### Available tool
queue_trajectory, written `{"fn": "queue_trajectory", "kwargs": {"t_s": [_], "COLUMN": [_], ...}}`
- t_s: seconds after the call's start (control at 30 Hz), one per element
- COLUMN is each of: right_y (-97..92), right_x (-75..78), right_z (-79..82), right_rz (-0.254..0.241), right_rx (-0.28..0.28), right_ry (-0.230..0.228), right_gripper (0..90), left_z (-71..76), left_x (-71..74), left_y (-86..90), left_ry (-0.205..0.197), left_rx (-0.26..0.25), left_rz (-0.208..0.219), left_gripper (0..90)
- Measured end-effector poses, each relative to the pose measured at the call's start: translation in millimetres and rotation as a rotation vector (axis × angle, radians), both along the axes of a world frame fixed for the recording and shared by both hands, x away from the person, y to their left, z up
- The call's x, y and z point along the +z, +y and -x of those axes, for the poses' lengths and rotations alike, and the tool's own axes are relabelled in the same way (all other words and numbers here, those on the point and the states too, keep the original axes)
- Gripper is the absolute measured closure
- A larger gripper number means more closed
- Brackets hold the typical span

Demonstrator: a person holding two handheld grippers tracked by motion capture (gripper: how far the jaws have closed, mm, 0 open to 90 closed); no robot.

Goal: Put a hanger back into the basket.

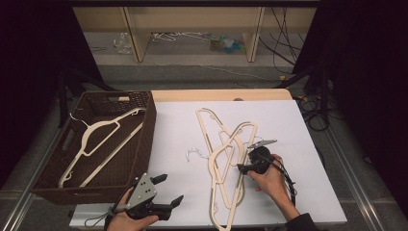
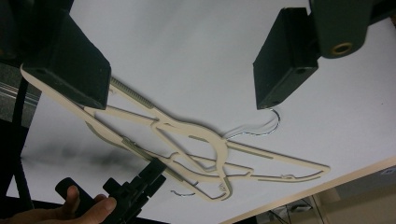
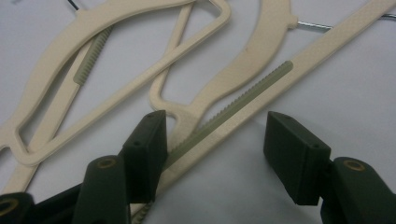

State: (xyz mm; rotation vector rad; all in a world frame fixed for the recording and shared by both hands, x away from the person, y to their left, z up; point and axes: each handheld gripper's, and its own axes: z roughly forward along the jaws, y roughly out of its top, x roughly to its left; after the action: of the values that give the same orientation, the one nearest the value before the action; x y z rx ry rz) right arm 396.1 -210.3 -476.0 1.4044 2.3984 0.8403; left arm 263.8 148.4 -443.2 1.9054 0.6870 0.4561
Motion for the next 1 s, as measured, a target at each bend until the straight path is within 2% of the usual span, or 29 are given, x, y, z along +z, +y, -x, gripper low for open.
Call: {"fn": "queue_trajectory", "kwargs": {"t_s": [0.1, 0.13, 0.17, 0.2, 0.23, 0.27, 0.3, 0.33, 0.4, 0.43, 0.47, 0.57, 0.63, 0.67, 0.73, 0.77, 0.9, 0.93, 1.0], "right_y": [0.4, -0.1, -1.5, -1.1, -4.1, -4.4, -6.6, -5.8, -6.5, -6.6, -7.7, -9.4, -7.8, -4.4, -3.4, -1.5, 5.4, 7.1, 7.7], "right_x": [0.8, 1.4, 0.5, 1.4, 2.5, 2.2, 1.8, 1.9, 1.4, 1.6, 3.1, 3.4, 2.5, 3.7, 4.0, 2.7, 4.1, 4.2, 4.5], "right_z": [0.7, 1.1, -0.2, 0.4, 0.3, -0.3, -1.2, -1.5, -2.3, -2.5, -2.7, -4.4, -3.8, -1.9, -2.1, -2.1, -0.4, 0.1, 0.2], "right_rz": [-0.017, -0.024, -0.025, -0.045, -0.055, -0.075, -0.079, -0.085, -0.083, -0.087, -0.096, -0.084, -0.057, -0.083, -0.051, -0.041, -0.029, -0.006, -0.010], "right_rx": [-0.022, -0.032, -0.020, -0.045, -0.037, -0.045, -0.026, -0.034, -0.015, -0.025, -0.036, -0.035, -0.030, -0.059, -0.031, -0.027, -0.044, -0.020, -0.032], "right_ry": [0.016, 0.034, 0.019, 0.036, 0.057, 0.060, 0.061, 0.063, 0.057, 0.065, 0.103, 0.104, 0.082, 0.105, 0.095, 0.072, 0.089, 0.075, 0.079], "right_gripper": [43.5, 44.1, 44.9, 46.9, 49.4, 51.1, 53.2, 53.8, 56.3, 56.5, 57.1, 57.8, 57.1, 55.4, 52.8, 52.9, 52.3, 52.9, 55.2], "left_z": [0.6, 0.6, 0.6, 0.2, 0.2, 0.4, 0.8, 0.0, -0.5, -0.1, 0.3, 0.1, 0.3, 0.7, 0.2, -0.3, -0.3, -0.5, 0.4], "left_x": [-0.5, -0.6, -0.5, -0.2, -0.3, -0.7, -1.2, -1.3, -1.3, -1.5, -1.8, -2.7, -3.5, -3.7, -3.3, -3.3, -3.9, -4.2, -4.1], "left_y": [-0.6, -0.7, -0.9, -0.9, -1.0, -1.0, -1.3, -1.1, -1.6, -1.8, -2.0, -3.4, -4.0, -4.2, -4.3, -4.2, -4.1, -4.4, -4.0], "left_ry": [0.005, 0.006, 0.007, 0.005, 0.005, 0.004, 0.008, 0.004, 0.008, 0.009, 0.011, 0.017, 0.022, 0.025, 0.025, 0.022, 0.027, 0.024, 0.026], "left_rx": [0.001, 0.000, 0.000, -0.002, -0.003, -0.003, -0.004, -0.014, -0.012, -0.008, -0.007, -0.008, -0.011, -0.012, -0.014, -0.018, -0.016, -0.015, -0.017], "left_rz": [-0.005, -0.005, -0.002, -0.002, -0.002, -0.007, -0.005, -0.005, 0.000, -0.007, -0.012, -0.003, -0.008, -0.008, -0.006, -0.009, -0.014, -0.010, -0.019], "left_gripper": [19.2, 19.2, 19.3, 19.4, 19.4, 19.4, 19.3, 19.4, 19.4, 19.4, 19.4, 19.5, 19.6, 19.6, 19.7, 19.8, 20.3, 21.0, 21.0]}}
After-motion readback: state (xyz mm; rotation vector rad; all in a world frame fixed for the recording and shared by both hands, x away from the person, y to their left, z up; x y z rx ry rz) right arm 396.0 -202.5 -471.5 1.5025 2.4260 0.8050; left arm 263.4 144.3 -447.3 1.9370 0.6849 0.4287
